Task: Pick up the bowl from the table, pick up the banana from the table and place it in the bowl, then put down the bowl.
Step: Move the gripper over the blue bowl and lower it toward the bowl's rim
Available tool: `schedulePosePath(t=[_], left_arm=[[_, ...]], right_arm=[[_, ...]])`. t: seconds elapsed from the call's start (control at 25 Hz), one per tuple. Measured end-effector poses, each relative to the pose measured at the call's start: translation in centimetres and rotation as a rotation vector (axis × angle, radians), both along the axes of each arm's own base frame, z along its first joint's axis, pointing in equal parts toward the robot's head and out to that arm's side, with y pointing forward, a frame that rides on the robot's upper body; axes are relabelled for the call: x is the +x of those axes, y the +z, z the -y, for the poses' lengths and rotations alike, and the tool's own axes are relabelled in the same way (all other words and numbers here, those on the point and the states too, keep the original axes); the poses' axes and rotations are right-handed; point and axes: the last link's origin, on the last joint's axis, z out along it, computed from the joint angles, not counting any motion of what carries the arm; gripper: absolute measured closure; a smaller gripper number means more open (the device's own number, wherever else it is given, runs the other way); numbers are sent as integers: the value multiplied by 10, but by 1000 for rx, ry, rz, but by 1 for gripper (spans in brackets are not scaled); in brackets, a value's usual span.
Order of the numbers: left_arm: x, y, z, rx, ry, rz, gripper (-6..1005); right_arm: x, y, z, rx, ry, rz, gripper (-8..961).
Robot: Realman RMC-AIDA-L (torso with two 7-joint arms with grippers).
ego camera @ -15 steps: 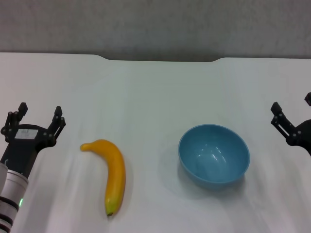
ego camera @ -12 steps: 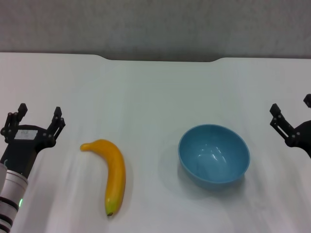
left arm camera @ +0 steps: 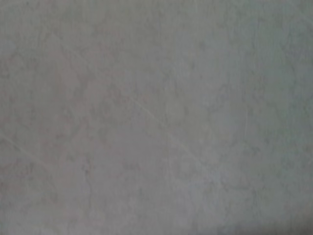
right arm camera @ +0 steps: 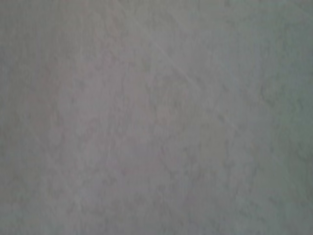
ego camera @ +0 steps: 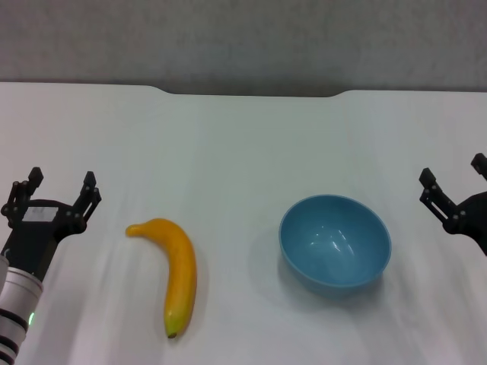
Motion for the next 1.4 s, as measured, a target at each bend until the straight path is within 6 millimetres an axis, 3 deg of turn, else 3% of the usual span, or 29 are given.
schedulePosePath(t=[0.4, 0.8, 1.4], left_arm=[[10, -1, -9, -72, 66, 124, 154], [27, -1, -31, -235, 186, 172, 154], [41, 20, -49, -455, 294, 224, 153]], right_arm=[[-6, -6, -9, -54, -44, -25, 67], [-20, 4, -22, -171, -186, 16, 66], [-77, 9, -41, -337, -337, 187, 64]])
